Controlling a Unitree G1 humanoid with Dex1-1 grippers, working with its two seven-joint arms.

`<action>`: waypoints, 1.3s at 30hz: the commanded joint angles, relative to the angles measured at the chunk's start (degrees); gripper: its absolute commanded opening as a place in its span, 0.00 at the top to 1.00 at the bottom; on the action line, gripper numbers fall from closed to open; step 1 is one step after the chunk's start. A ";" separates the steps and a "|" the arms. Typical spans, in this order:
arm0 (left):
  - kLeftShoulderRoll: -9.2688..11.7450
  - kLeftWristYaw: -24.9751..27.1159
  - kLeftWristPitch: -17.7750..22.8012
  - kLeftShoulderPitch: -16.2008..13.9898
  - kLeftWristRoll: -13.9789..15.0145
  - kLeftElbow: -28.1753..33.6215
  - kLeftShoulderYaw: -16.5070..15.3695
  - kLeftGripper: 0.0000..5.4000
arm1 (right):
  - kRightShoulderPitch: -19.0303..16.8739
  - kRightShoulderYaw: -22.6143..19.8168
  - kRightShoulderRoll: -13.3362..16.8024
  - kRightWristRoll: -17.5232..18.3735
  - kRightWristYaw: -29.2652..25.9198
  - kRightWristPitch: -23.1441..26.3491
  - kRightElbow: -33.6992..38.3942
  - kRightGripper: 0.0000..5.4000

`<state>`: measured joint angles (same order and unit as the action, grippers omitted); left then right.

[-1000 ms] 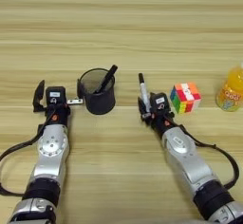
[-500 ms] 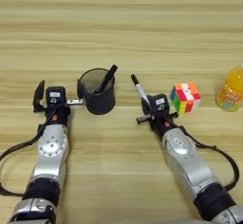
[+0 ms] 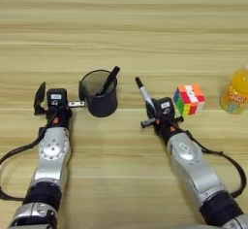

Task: Move the objects on the table

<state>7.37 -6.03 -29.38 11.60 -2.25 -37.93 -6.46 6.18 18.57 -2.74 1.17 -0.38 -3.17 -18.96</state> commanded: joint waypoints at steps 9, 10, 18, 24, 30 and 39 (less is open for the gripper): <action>-0.14 -0.22 0.84 0.18 -0.43 -0.05 0.22 0.00 | -7.18 1.22 -1.93 -0.74 -0.12 4.46 9.73 0.87; -0.15 -0.22 0.84 0.16 -0.43 -0.04 0.22 0.00 | -7.69 1.16 -1.73 -0.69 -0.20 5.09 11.99 0.87; -0.04 -0.14 0.88 0.15 -0.34 -0.01 0.13 0.00 | -10.50 -1.44 0.45 0.57 -0.84 12.11 31.17 0.88; 0.09 -0.05 0.88 0.10 -0.28 0.01 0.06 0.00 | -11.48 -2.63 0.66 0.94 -1.45 15.23 37.77 0.88; -0.01 -0.16 0.90 0.03 -0.34 0.18 0.10 0.00 | -11.66 -11.16 3.34 1.41 -0.71 15.94 39.78 0.88; 0.19 0.04 0.98 0.03 -0.25 0.28 0.03 0.00 | -13.51 -20.21 6.55 2.54 -1.84 15.89 37.52 0.88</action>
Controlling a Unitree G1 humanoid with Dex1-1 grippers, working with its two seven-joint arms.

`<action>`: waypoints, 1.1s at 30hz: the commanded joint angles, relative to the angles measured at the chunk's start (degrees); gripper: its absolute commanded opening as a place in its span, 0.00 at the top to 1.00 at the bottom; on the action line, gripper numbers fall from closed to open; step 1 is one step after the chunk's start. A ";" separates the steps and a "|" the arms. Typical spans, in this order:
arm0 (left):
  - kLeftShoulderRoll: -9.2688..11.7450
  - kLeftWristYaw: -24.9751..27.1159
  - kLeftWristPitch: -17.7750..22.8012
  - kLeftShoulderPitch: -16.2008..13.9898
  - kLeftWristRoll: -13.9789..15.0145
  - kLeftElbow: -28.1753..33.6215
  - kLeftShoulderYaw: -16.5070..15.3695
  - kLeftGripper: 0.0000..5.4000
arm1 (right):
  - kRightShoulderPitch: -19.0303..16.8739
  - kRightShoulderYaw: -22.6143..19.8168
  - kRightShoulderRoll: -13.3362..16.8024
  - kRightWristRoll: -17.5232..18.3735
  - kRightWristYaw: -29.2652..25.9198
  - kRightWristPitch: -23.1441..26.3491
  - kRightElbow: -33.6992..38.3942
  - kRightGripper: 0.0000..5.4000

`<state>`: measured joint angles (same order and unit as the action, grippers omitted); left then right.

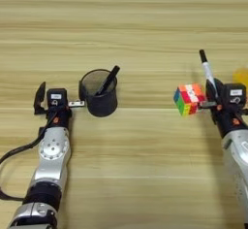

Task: Move the objects on the table

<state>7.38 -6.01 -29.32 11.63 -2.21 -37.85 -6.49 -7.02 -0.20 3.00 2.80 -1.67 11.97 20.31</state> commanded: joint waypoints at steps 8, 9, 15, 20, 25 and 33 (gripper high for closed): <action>0.12 -0.04 0.93 -0.09 -0.30 0.34 0.07 0.00 | -0.58 -1.44 1.20 0.50 -1.69 -0.47 -7.63 0.88; 0.11 -0.05 0.95 -0.07 -0.30 0.34 0.07 0.00 | -0.66 -1.43 1.19 0.42 -1.79 -0.74 -8.55 0.88; 0.13 0.00 1.01 -0.03 -0.27 0.35 0.07 0.00 | -0.27 -1.18 1.28 -0.26 -1.68 -1.84 -13.14 0.88; 0.14 0.02 1.10 -0.20 -0.26 0.62 0.06 0.00 | -0.11 -1.10 1.11 -0.46 -1.72 -2.38 -14.27 0.88; 0.13 -0.02 1.11 -0.12 -0.30 0.47 0.08 0.00 | 0.08 -1.01 0.97 -0.58 -1.77 -3.48 -14.16 0.76; 0.11 -0.09 0.96 0.08 -0.39 0.11 0.13 0.00 | 0.12 -0.39 0.56 -0.70 -2.05 -9.03 -11.48 0.57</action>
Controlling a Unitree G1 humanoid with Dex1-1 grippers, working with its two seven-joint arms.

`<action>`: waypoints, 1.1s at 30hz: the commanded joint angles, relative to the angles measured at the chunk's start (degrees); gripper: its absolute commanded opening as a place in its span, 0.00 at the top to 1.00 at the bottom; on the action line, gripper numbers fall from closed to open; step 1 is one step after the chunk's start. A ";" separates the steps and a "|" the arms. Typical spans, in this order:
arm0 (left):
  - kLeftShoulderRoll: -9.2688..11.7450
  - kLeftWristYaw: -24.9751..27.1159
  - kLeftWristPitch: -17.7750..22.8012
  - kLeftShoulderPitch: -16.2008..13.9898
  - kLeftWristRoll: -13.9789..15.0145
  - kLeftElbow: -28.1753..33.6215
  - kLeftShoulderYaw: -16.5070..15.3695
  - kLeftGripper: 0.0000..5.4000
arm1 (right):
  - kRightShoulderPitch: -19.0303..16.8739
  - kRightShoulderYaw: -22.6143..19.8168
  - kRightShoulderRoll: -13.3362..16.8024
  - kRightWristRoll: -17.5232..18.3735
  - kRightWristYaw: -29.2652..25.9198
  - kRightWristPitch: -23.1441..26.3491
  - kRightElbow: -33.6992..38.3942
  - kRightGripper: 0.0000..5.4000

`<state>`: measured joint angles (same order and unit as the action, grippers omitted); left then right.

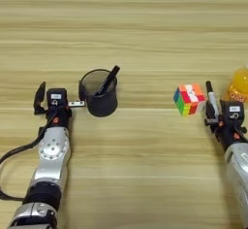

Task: Move the objects on the table

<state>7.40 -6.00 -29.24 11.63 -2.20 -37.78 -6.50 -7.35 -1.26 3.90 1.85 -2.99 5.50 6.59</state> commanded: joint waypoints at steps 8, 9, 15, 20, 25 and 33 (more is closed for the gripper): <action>0.00 -0.26 0.94 -0.14 -0.47 0.41 0.16 0.00 | 0.09 2.48 -1.24 1.41 -2.24 -4.99 5.18 0.39; -0.01 -0.27 0.94 -0.15 -0.48 0.42 0.16 0.00 | 0.23 2.68 -1.42 1.59 -2.34 -4.81 5.28 0.37; -0.06 -0.34 0.99 -0.14 -0.52 0.54 0.18 0.00 | 1.63 4.49 -2.30 0.58 -2.48 -4.38 6.38 0.25; -0.03 -0.28 1.01 -0.14 -0.56 0.55 0.21 0.00 | 3.67 7.77 -3.53 0.00 -3.08 -3.85 6.35 0.16; -0.03 -0.35 1.08 -0.15 -0.63 0.64 0.23 0.00 | 6.62 11.69 -5.96 1.54 -4.75 -2.35 5.81 0.05; -0.10 -0.36 1.09 -0.04 -0.67 0.56 0.30 0.00 | 12.34 14.16 -9.82 5.43 -7.34 -0.09 1.80 0.01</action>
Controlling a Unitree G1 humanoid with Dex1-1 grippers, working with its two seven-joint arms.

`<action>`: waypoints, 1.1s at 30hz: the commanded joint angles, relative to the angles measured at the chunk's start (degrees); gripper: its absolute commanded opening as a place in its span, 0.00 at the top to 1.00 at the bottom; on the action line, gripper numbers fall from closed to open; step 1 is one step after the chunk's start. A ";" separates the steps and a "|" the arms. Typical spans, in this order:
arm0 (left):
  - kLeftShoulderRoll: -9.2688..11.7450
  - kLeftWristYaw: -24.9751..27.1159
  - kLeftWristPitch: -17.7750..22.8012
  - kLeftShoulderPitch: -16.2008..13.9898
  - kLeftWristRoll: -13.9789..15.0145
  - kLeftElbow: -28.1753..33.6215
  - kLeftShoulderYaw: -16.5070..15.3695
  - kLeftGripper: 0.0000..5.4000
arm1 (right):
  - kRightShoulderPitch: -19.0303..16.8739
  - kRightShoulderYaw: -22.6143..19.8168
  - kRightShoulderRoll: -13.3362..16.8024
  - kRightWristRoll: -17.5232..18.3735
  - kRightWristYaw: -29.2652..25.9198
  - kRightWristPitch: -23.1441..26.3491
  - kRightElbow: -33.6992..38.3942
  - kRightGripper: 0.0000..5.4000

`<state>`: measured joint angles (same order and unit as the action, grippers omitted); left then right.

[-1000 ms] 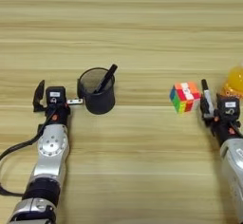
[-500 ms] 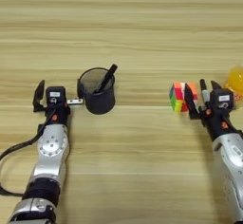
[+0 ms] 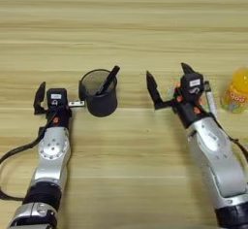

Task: Move the objects on the table

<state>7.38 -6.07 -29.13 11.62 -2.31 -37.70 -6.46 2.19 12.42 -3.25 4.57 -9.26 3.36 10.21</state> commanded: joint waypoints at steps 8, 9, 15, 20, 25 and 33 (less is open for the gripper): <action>-0.17 -0.30 0.98 -0.03 -0.58 0.50 0.37 0.00 | 8.28 -0.06 -5.13 11.44 -3.12 5.30 -6.75 0.01; -0.17 -0.31 0.98 -0.04 -0.58 0.51 0.38 0.00 | 8.95 0.09 -5.23 11.77 -3.10 5.33 -7.55 0.01; -0.22 -0.39 1.08 -0.24 -0.59 0.84 0.44 0.00 | 12.30 0.72 -6.99 16.21 -3.84 7.26 -10.73 0.01; -0.28 -0.43 1.17 -0.23 -0.62 0.94 0.52 0.00 | 15.06 2.22 -7.93 16.55 -3.62 6.54 -15.27 0.01; -0.36 -0.51 1.29 -0.16 -0.60 0.89 0.55 0.00 | 16.61 4.64 -9.02 16.12 -3.72 5.84 -17.77 0.01; -0.52 -0.69 1.36 -0.05 -0.68 0.80 0.62 0.00 | 18.15 7.05 -9.97 15.23 -3.61 3.38 -22.49 0.01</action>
<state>7.29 -6.29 -28.96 11.59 -2.32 -37.17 -6.19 20.81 19.12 -5.66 20.04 -13.00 7.71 -11.03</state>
